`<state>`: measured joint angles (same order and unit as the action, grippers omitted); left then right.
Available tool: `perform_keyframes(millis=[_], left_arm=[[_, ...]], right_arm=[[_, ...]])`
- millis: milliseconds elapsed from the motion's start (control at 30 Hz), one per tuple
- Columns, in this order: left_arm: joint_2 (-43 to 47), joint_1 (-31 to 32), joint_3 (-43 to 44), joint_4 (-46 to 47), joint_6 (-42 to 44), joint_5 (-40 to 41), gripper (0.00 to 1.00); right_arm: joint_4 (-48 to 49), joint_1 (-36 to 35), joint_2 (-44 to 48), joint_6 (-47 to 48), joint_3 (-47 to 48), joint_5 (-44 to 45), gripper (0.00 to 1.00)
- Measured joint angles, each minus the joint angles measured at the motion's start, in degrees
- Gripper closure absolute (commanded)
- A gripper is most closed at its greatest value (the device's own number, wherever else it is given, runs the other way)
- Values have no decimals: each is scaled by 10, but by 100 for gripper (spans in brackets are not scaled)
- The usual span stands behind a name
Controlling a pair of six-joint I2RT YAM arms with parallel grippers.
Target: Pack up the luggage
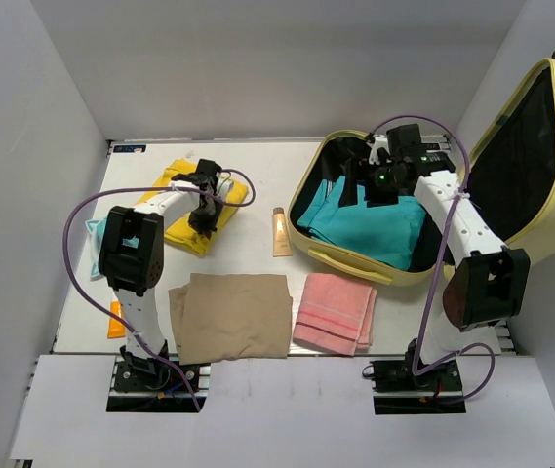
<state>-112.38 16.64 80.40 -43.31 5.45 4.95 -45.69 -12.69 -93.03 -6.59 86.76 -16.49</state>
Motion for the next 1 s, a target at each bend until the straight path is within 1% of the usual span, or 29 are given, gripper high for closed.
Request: perform_keyframes(millis=[100,200,367,500,733,1000], left_arm=[[13,-8,-2,10,-9,-44,100],[47,-9,-9,32,-26,-101,100],[140,-5,-14,52,-64,-184,100],[183,3,-19,74,-90,-231,100],[187,28,-46,88,-110,-255,100],[187,48,-50,92,-120,-264,100]], right_arm=[[9,-21,0,-15,9,-23,9],[39,-43,-1,-52,9,-45,9],[124,-80,-19,-139,9,-49,9],[195,-104,-59,-216,15,-52,9],[247,-156,-176,-293,96,-31,9],[266,-212,-233,-331,140,-6,9]])
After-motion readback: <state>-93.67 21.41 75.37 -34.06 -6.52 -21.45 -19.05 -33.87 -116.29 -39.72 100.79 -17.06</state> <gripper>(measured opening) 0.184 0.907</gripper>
